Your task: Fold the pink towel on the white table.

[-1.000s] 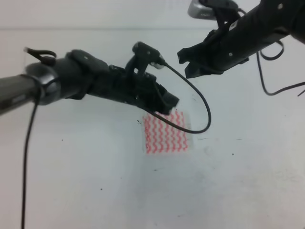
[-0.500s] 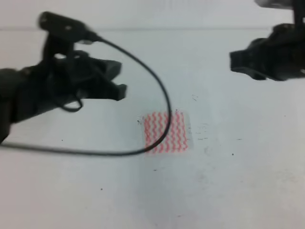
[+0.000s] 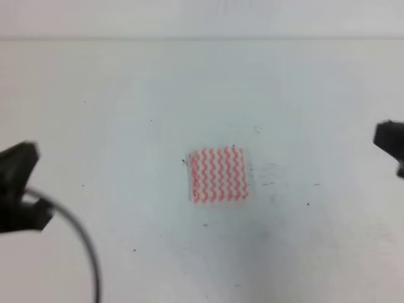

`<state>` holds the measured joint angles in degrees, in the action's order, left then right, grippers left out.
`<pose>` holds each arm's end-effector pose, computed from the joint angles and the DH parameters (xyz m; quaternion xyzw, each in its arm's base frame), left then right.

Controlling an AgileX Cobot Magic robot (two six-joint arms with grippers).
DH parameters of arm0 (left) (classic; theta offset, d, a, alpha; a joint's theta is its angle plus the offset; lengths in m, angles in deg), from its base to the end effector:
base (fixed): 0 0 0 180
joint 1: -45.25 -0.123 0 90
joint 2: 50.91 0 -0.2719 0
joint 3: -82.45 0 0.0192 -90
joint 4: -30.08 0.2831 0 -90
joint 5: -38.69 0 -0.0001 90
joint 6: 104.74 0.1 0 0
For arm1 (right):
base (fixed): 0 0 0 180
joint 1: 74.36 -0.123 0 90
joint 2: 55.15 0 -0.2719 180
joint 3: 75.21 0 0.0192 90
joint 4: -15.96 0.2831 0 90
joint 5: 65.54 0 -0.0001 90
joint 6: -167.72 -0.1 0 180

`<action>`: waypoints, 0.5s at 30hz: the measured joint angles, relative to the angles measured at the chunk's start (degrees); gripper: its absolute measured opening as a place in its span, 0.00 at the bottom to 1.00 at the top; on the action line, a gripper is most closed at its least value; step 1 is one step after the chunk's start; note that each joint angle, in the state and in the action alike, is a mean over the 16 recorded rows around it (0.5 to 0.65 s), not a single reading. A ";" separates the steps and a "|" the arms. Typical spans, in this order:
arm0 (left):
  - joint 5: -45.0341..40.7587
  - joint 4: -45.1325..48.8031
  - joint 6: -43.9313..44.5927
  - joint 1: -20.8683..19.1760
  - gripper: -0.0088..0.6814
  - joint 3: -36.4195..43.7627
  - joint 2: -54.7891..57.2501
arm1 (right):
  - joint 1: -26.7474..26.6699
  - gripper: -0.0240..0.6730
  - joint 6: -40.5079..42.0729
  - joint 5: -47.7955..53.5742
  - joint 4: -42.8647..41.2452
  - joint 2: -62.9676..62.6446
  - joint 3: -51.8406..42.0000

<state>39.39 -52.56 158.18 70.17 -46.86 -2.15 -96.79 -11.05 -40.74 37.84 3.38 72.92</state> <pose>0.1835 -0.0840 0.2836 0.1625 0.7449 -0.1335 0.6331 0.2082 0.1029 0.3325 -0.0693 0.8325 0.2536 0.4878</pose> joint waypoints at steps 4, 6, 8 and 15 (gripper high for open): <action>1.95 -2.68 -0.02 0.01 0.01 7.30 -10.46 | 0.00 0.01 0.06 -3.72 0.03 -7.00 -7.05; 2.86 -3.92 -0.03 0.01 0.01 10.63 -14.95 | 0.00 0.01 0.10 -6.28 0.05 -10.20 -10.65; 3.88 -5.14 -0.04 0.01 0.01 13.79 -18.82 | 0.00 0.01 0.14 -9.64 0.07 -13.01 -14.39; 8.56 -8.56 -0.05 0.01 0.01 22.69 -27.03 | 0.00 0.01 0.16 -24.17 0.28 -19.59 -27.49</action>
<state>47.95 -61.12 158.13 70.19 -24.18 -29.18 -96.79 -10.88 -64.91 38.13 -16.21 45.43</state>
